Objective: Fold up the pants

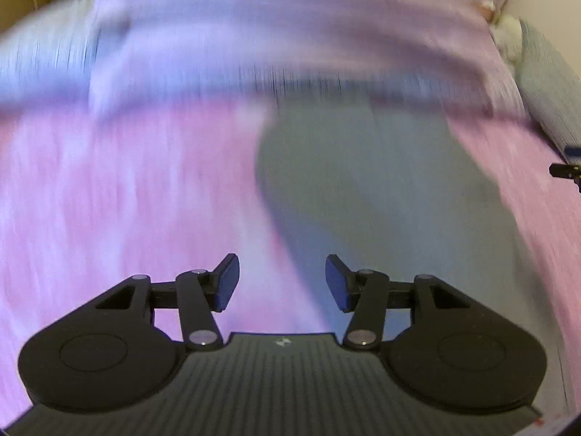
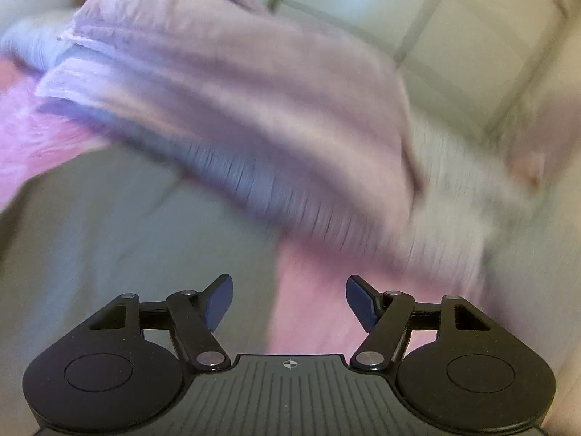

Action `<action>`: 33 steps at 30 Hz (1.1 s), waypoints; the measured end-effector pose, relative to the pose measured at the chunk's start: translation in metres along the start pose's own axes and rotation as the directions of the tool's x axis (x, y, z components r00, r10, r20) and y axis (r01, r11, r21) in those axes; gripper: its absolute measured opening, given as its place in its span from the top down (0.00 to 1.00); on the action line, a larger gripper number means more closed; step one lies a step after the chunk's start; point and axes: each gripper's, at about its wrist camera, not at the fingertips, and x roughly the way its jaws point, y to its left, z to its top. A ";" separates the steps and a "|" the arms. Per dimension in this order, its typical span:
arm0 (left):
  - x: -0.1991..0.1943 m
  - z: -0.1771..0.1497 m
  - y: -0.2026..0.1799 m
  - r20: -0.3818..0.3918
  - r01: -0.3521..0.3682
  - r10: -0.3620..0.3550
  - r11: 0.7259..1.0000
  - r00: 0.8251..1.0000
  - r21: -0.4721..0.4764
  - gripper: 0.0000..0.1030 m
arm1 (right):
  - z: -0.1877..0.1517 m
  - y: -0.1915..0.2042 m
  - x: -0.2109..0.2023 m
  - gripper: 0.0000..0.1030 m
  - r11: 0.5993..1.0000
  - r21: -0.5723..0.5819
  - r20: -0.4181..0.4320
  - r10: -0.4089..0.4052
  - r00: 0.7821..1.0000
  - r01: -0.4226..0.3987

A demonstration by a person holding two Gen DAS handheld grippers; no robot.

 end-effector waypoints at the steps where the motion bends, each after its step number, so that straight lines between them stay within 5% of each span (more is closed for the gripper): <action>1: -0.006 -0.028 -0.002 -0.031 0.020 -0.020 1.000 0.999 -0.012 0.54 | -0.029 -0.002 -0.006 0.36 0.997 0.076 -0.050 0.030 0.998 -0.026; 4: -0.034 -0.101 -0.017 -0.095 0.084 -0.086 0.996 0.992 -0.025 0.54 | -0.109 0.003 -0.032 0.36 0.963 0.266 -0.197 0.096 0.976 -0.041; 7: -0.057 -0.145 -0.046 -0.123 0.119 -0.108 0.989 0.987 0.086 0.54 | -0.163 0.012 -0.070 0.36 0.917 0.397 -0.290 0.162 0.943 -0.036; 15: -0.035 -0.149 -0.102 -0.016 0.066 -0.065 0.894 0.998 0.443 0.56 | -0.234 0.003 -0.112 0.36 0.750 0.656 -0.278 0.343 0.897 -0.083; 19: -0.023 -0.155 -0.118 -0.038 0.090 -0.082 0.849 0.996 0.520 0.73 | -0.259 0.004 -0.112 0.36 0.660 0.737 -0.221 0.441 0.870 -0.147; 21: -0.036 -0.155 -0.112 -0.031 0.094 -0.090 0.884 0.995 0.458 0.96 | -0.264 0.009 -0.113 0.36 0.669 0.725 -0.205 0.434 0.877 -0.161; 22: -0.048 -0.154 -0.105 -0.038 0.119 -0.113 0.912 0.993 0.392 1.00 | -0.265 0.011 -0.117 0.37 0.681 0.711 -0.192 0.428 0.883 -0.176; 23: -0.062 -0.154 -0.099 -0.036 0.145 -0.141 0.932 0.989 0.332 1.00 | -0.265 0.011 -0.119 0.53 0.688 0.701 -0.190 0.435 0.880 -0.189; 24: -0.083 -0.155 -0.091 -0.024 0.170 -0.170 0.947 0.985 0.272 1.00 | -0.264 0.010 -0.119 0.81 0.692 0.692 -0.193 0.452 0.871 -0.205; 25: -0.101 -0.152 -0.086 -0.010 0.183 -0.185 0.956 0.983 0.230 1.00 | -0.263 0.008 -0.120 0.90 0.701 0.679 -0.200 0.464 0.863 -0.220; 30: -0.193 -0.144 -0.035 0.122 0.138 -0.127 0.987 0.984 -0.083 1.00 | -0.247 -0.023 -0.148 0.92 0.662 0.654 -0.080 0.542 0.837 -0.366; 32: -0.205 -0.153 -0.015 0.102 -0.009 0.025 0.988 0.994 -0.156 1.00 | -0.243 -0.031 -0.152 0.89 0.669 0.641 -0.081 0.545 0.834 -0.375; 33: -0.202 -0.159 -0.007 0.058 -0.094 0.105 0.981 0.993 -0.171 1.00 | -0.244 -0.033 -0.150 0.80 0.677 0.639 -0.100 0.544 0.833 -0.365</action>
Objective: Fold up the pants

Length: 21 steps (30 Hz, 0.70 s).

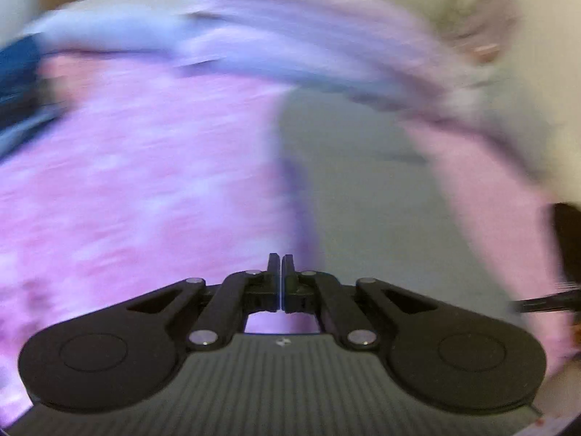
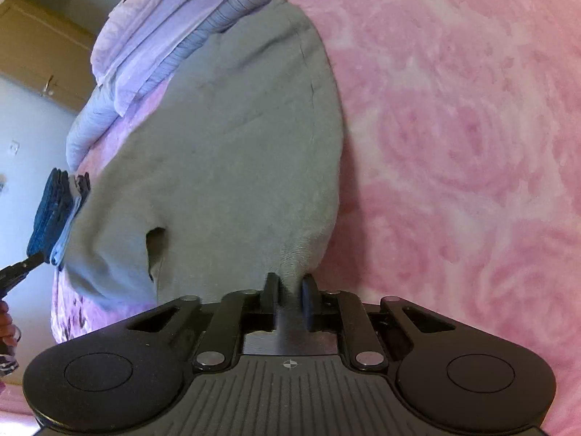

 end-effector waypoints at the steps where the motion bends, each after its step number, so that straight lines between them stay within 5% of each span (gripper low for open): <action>1: 0.006 -0.008 0.010 -0.047 -0.057 0.055 0.998 0.997 -0.031 0.98 | -0.001 -0.003 0.002 0.72 1.000 0.005 -0.018 -0.018 1.000 0.018; 2: 0.013 -0.017 0.016 -0.079 -0.077 0.070 0.994 0.994 -0.078 0.97 | -0.004 -0.006 0.005 0.51 0.999 0.015 -0.027 -0.039 0.999 0.040; 3: 0.017 -0.025 0.018 -0.088 -0.068 0.058 0.990 0.994 -0.120 0.91 | -0.008 -0.008 0.004 0.41 0.998 0.025 -0.021 -0.052 0.998 0.053; 5: 0.029 -0.044 0.011 -0.087 -0.006 -0.010 0.984 0.996 -0.176 0.71 | -0.015 -0.014 0.007 0.40 0.999 0.039 -0.011 -0.035 0.999 0.035; 7: 0.042 -0.060 -0.006 -0.072 0.043 -0.055 0.987 0.996 -0.156 0.62 | -0.030 -0.021 0.008 0.40 0.998 0.061 -0.018 -0.008 1.000 0.009; 9: 0.054 -0.072 -0.019 -0.069 0.074 -0.084 0.988 0.994 -0.133 0.41 | -0.039 -0.025 0.013 0.40 0.997 0.071 -0.015 0.007 1.000 -0.006; 10: 0.060 -0.078 -0.026 -0.066 0.087 -0.096 0.988 0.993 -0.129 0.40 | -0.044 -0.027 0.017 0.40 0.997 0.073 -0.010 0.001 1.000 -0.001; 13: 0.074 -0.092 -0.037 -0.056 0.152 -0.159 0.981 0.986 -0.120 0.43 | -0.050 -0.030 0.031 0.40 0.996 0.089 0.052 -0.011 0.999 0.006; 14: 0.079 -0.095 -0.042 -0.061 0.165 -0.171 0.981 0.983 -0.100 0.50 | -0.053 -0.031 0.033 0.40 0.995 0.103 0.075 -0.002 0.997 -0.006; 15: 0.084 -0.095 -0.045 -0.066 0.163 -0.168 0.984 0.984 -0.076 0.74 | -0.055 -0.029 0.034 0.40 0.994 0.110 0.094 0.015 0.995 -0.026; 16: 0.084 -0.097 -0.048 -0.074 0.178 -0.180 0.983 0.981 -0.044 0.86 | -0.057 -0.025 0.037 0.43 0.994 0.105 0.087 0.027 0.996 -0.036; 17: 0.084 -0.095 -0.049 -0.085 0.191 -0.193 0.981 0.978 -0.030 0.91 | -0.057 -0.020 0.041 0.82 0.994 0.092 0.053 0.047 0.997 -0.052; 18: 0.079 -0.094 -0.049 -0.099 0.199 -0.200 0.980 0.975 -0.023 0.93 | -0.056 -0.014 0.044 0.96 0.994 0.088 0.000 0.069 0.998 -0.069; 21: 0.043 -0.069 -0.040 -0.110 0.335 -0.335 0.942 0.936 -0.023 0.95 | -0.041 0.009 0.016 0.96 0.989 0.007 -0.023 0.150 0.988 -0.150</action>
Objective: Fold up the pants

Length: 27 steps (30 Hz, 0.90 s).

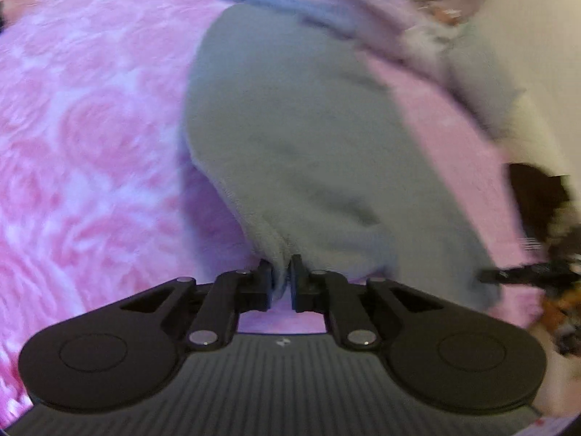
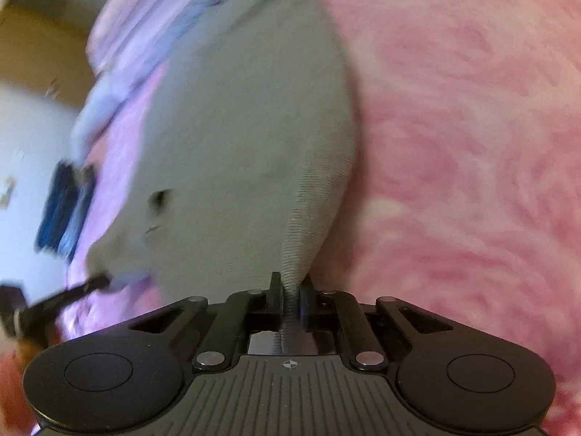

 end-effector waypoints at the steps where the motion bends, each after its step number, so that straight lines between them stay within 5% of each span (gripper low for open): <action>1: -0.014 0.010 0.001 0.003 0.047 -0.047 0.999 0.999 0.002 0.96 | 0.012 0.010 -0.018 0.96 0.998 -0.025 0.004 0.052 0.999 -0.052; 5: -0.058 0.058 0.030 0.053 0.157 -0.151 0.979 0.987 -0.129 0.96 | 0.058 0.027 -0.078 0.97 0.975 -0.043 0.113 0.221 0.969 -0.217; 7: -0.055 0.066 0.039 0.008 0.084 -0.084 0.992 0.996 -0.091 0.96 | 0.069 0.023 -0.085 0.97 0.978 0.004 0.146 0.204 0.968 -0.207; 9: -0.028 0.055 0.046 -0.131 -0.053 0.050 0.998 0.990 -0.021 0.96 | 0.063 0.024 -0.066 0.96 0.998 -0.033 0.047 0.055 0.997 -0.053; 10: -0.008 0.041 0.053 -0.237 -0.108 0.102 0.994 0.966 -0.011 0.96 | 0.052 0.022 -0.043 0.96 0.995 -0.037 -0.041 -0.098 0.994 0.096; 12: 0.023 0.011 0.058 -0.392 -0.230 0.229 0.972 0.891 0.044 0.96 | 0.026 0.007 -0.007 0.86 0.960 0.006 -0.176 -0.276 0.945 0.281; 13: 0.030 -0.003 0.059 -0.416 -0.260 0.266 0.963 0.869 0.074 0.95 | 0.010 0.003 0.004 0.85 0.929 -0.002 -0.212 -0.363 0.908 0.371; 14: 0.029 -0.012 0.060 -0.415 -0.256 0.261 0.964 0.872 0.069 0.92 | -0.002 0.001 0.009 0.83 0.916 0.005 -0.212 -0.391 0.896 0.401; 17: 0.017 -0.026 0.067 -0.353 -0.234 0.192 0.969 0.916 -0.079 0.69 | -0.029 -0.003 0.007 0.49 0.925 0.109 -0.168 -0.344 0.924 0.364; 21: 0.011 -0.030 0.067 -0.266 -0.215 0.172 0.966 0.949 -0.143 0.66 | -0.043 0.000 0.007 0.47 0.933 0.172 -0.083 -0.305 0.949 0.315; 24: 0.014 -0.025 0.061 -0.187 -0.231 0.203 0.963 0.961 -0.138 0.57 | -0.030 0.011 0.009 0.47 0.918 0.167 0.020 -0.367 0.930 0.359; 27: 0.033 -0.023 0.058 -0.204 -0.258 0.231 0.959 0.951 -0.119 0.52 | -0.023 0.007 0.025 0.47 0.898 0.126 0.046 -0.430 0.901 0.422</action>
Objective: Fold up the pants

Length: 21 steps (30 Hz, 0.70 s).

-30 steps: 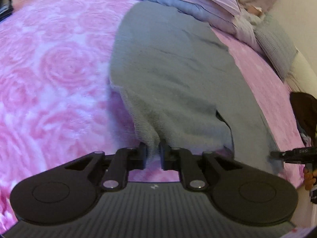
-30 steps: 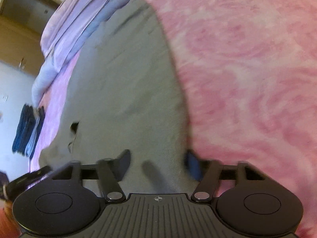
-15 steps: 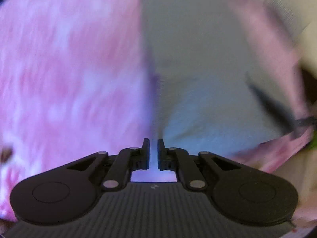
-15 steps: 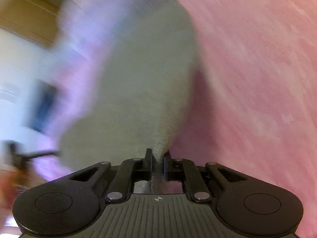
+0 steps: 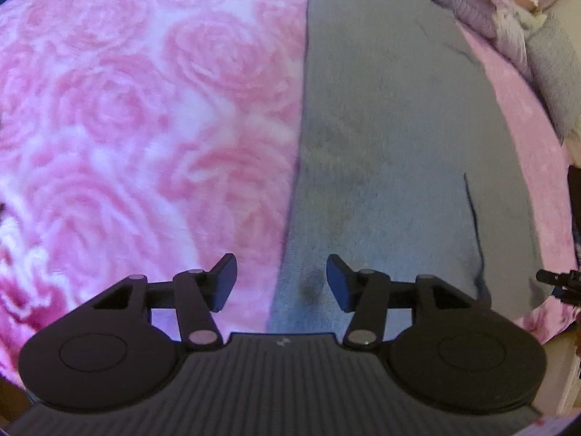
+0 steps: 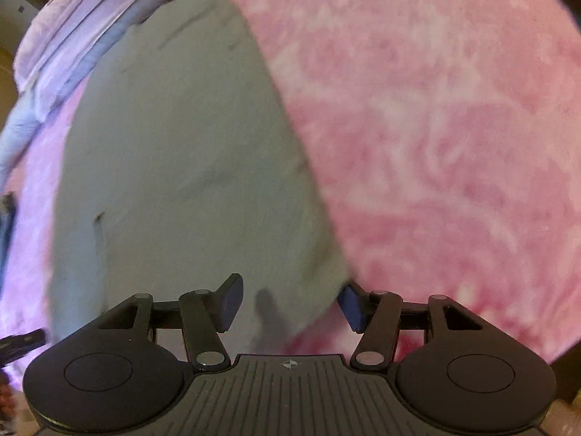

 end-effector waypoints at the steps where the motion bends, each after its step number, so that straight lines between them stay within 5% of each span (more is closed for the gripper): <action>1: 0.006 0.000 0.000 -0.008 -0.018 0.018 1.000 1.000 0.013 0.52 | 0.000 0.000 0.005 0.48 0.999 -0.024 -0.013 -0.024 1.000 0.024; 9: 0.003 -0.011 0.007 0.027 0.003 -0.003 1.000 1.000 -0.004 0.52 | -0.007 -0.018 -0.025 0.47 0.998 0.058 0.069 0.008 0.998 -0.012; 13: 0.007 -0.012 0.004 0.022 0.004 -0.004 1.000 1.000 0.012 0.57 | -0.001 -0.021 -0.004 0.48 0.992 0.107 -0.001 0.062 0.998 -0.061; 14: 0.006 -0.011 0.002 0.022 0.001 -0.001 1.000 1.000 0.028 0.77 | -0.002 -0.018 -0.002 0.61 0.995 0.093 0.008 0.033 0.999 -0.034; 15: 0.004 -0.009 0.003 0.019 0.009 -0.010 0.999 1.000 0.034 1.00 | -0.002 -0.018 -0.002 0.95 0.995 0.098 -0.003 0.022 1.000 -0.022; 17: -0.002 -0.006 0.008 0.016 0.064 -0.064 0.998 0.998 0.012 1.00 | -0.006 -0.029 -0.019 0.97 0.966 0.221 0.006 0.135 0.991 -0.133; 21: -0.003 -0.009 0.010 -0.010 0.032 -0.031 0.998 0.999 0.053 0.98 | -0.009 -0.028 -0.031 0.97 0.981 0.178 -0.011 0.081 0.997 -0.078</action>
